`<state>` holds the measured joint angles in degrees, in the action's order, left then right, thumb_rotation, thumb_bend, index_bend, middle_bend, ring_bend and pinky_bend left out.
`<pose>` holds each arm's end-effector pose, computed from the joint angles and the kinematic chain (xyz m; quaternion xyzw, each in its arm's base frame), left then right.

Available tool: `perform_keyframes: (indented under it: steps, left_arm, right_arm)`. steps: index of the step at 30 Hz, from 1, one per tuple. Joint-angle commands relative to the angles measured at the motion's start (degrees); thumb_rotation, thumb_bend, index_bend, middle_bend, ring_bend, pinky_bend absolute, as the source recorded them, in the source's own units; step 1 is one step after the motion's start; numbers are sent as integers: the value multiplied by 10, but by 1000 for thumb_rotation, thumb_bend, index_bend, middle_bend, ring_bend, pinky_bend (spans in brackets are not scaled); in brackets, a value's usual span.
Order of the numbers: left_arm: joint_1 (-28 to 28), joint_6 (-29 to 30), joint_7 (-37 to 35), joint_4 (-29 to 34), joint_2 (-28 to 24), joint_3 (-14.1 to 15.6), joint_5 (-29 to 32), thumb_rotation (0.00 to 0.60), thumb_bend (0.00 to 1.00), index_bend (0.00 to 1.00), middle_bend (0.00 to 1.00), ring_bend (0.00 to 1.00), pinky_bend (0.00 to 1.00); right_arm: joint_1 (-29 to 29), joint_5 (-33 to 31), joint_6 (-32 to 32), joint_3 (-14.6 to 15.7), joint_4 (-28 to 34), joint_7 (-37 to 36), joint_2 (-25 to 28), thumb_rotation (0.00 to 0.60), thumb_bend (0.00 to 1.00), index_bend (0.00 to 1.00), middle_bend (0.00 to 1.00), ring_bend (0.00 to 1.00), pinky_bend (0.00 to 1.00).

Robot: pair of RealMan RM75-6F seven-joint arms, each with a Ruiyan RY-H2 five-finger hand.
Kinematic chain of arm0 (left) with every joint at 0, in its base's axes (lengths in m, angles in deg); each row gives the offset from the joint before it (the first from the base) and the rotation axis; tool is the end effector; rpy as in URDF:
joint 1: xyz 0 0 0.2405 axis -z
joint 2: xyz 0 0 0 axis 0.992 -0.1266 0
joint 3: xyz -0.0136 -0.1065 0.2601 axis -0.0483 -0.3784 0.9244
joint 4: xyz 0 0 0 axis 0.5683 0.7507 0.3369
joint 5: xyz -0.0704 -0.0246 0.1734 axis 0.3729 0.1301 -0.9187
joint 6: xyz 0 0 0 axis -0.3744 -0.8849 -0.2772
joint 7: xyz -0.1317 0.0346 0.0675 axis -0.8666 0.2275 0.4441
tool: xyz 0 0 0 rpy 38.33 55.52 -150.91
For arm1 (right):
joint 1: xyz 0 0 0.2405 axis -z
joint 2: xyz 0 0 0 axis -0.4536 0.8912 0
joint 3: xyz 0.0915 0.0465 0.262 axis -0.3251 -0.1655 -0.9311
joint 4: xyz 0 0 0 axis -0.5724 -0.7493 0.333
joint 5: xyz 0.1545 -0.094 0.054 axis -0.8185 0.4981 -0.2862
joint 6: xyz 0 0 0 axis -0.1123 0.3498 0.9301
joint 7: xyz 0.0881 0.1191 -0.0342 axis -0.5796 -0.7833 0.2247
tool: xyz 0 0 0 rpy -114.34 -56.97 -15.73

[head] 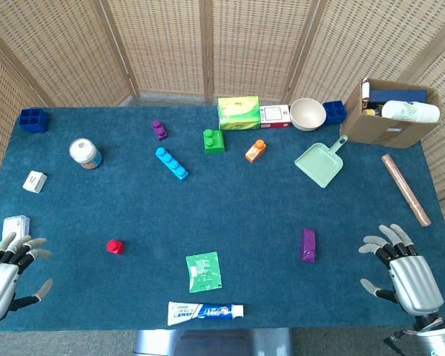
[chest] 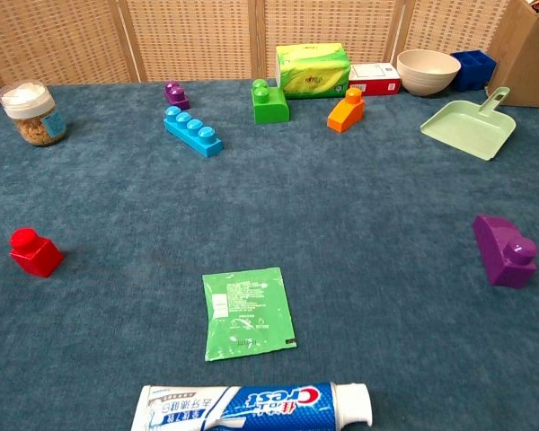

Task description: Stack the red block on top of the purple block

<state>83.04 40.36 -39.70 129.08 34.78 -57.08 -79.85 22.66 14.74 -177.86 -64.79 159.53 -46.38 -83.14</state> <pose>-0.2923 0.1359 0.1887 -0.6192 -0.4443 -0.3777 0.5258 -0.2886 -0.1690 0.1854 0.6334 -0.3774 0.4514 0.5026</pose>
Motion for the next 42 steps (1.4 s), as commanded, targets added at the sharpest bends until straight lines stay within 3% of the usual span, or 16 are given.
perform_keyframes:
  steps: [1,17,28,37,42]
  left_arm:
    - [2,-2,0,-1,2,-1,1,529,375,346,244,164,0]
    - [2,7,-3,3,-9,0,-15,533,375,346,243,164,0]
    - [6,4,6,21,-29,1,-23,532,375,346,244,164,0]
    - [12,-1,30,55,-52,1,-32,531,375,346,244,164,0]
    - [16,-5,34,78,-69,2,-41,531,376,346,244,164,0]
  right_arm:
    - [0,-1,1,0,0,0,-1,600,129,375,318,121,107]
    - [-25,12,14,-8,-11,-54,10,600,84,374,313,121,108]
    - [-108,21,99,-31,-25,-104,32,600,87,391,304,92,107]
    - [-175,36,177,-35,-72,-96,19,600,87,394,302,86,108]
    - [-204,49,197,-35,-100,-91,5,600,10,397,302,84,108]
